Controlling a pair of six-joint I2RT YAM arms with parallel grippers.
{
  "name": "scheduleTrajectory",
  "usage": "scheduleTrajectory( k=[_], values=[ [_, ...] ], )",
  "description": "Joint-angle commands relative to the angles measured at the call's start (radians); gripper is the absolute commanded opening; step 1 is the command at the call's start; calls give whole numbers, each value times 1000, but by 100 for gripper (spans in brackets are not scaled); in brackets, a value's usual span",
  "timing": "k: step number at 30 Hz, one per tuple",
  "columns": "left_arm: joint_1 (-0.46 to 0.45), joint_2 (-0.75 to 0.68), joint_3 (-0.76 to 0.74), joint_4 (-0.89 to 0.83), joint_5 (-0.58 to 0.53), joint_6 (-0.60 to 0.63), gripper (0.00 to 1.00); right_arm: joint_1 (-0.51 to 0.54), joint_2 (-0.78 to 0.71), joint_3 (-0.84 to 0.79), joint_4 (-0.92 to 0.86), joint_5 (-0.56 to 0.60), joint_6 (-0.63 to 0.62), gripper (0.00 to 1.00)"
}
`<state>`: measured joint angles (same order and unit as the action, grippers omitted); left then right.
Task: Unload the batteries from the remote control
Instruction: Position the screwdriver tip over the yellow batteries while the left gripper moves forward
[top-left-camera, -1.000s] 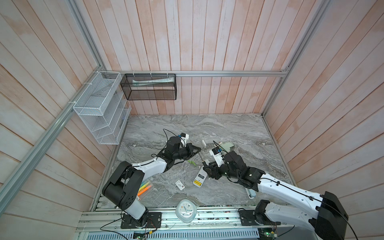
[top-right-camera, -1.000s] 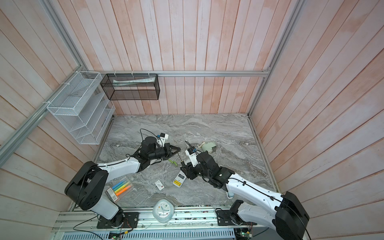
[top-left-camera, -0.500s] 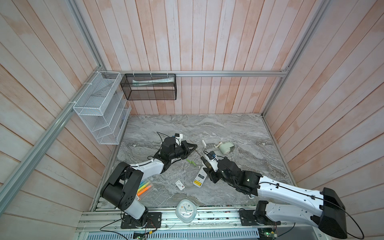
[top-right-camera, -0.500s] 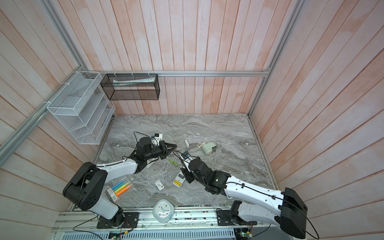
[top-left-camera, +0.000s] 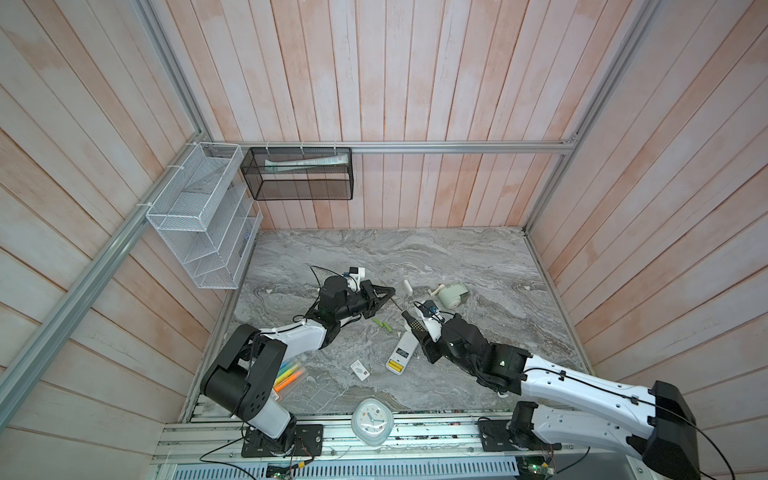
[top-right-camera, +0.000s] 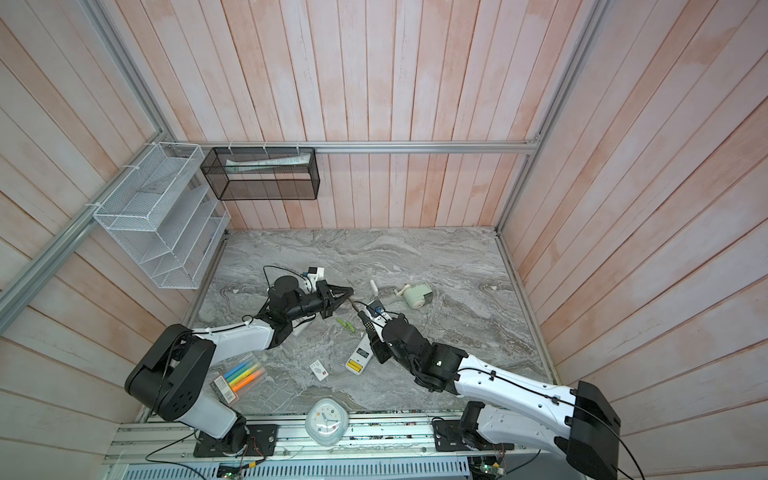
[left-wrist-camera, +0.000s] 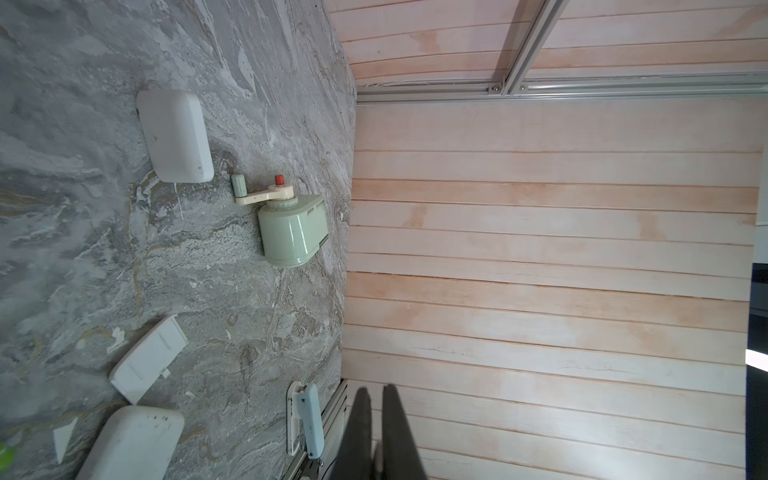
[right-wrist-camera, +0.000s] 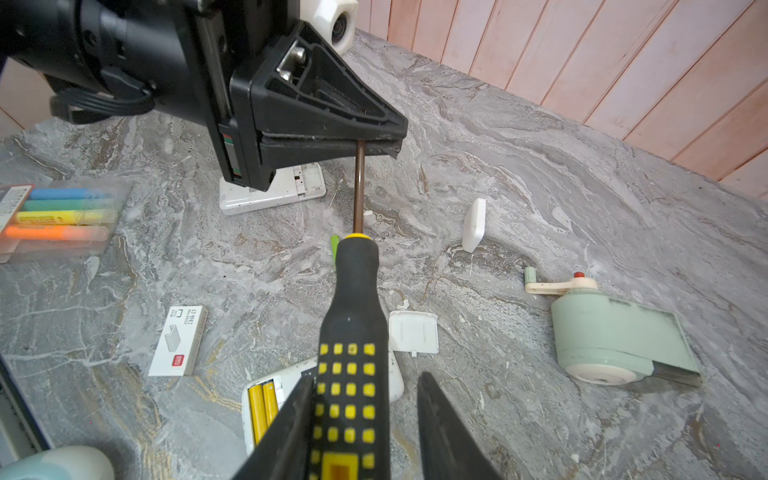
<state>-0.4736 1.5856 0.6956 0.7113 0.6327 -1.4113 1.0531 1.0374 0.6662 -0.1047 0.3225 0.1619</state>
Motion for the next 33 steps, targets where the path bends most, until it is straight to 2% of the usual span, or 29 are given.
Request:
scheduleTrajectory(
  k=[1,8,12,18,22,23,25,27,30,32,33],
  values=[
    [6,-15,-15,50,33,-20,0,2,-8,-4,13,6,-12,41],
    [6,-9,-11,57,40,-19,0,-6,16,0,14,-35,-10,40],
    [6,-9,-12,56,42,-17,0,-9,18,2,16,-44,-9,33],
    [6,-6,-14,59,46,-14,0,-16,10,8,13,-64,-19,16],
    [7,7,5,16,64,29,0,-17,13,16,-10,-90,-28,8],
    [7,12,12,-7,68,49,3,-16,17,21,-26,-99,-31,5],
    [7,19,26,-51,71,89,16,-16,29,36,-69,-111,-32,0],
    [7,23,42,-95,73,130,28,-16,41,49,-111,-120,-27,0],
    [7,30,78,-197,73,213,57,-15,60,75,-181,-128,-9,0],
    [7,31,105,-282,63,279,79,-15,75,99,-236,-133,8,0],
    [7,32,119,-318,56,309,87,-15,81,110,-261,-133,17,0]
  ],
)
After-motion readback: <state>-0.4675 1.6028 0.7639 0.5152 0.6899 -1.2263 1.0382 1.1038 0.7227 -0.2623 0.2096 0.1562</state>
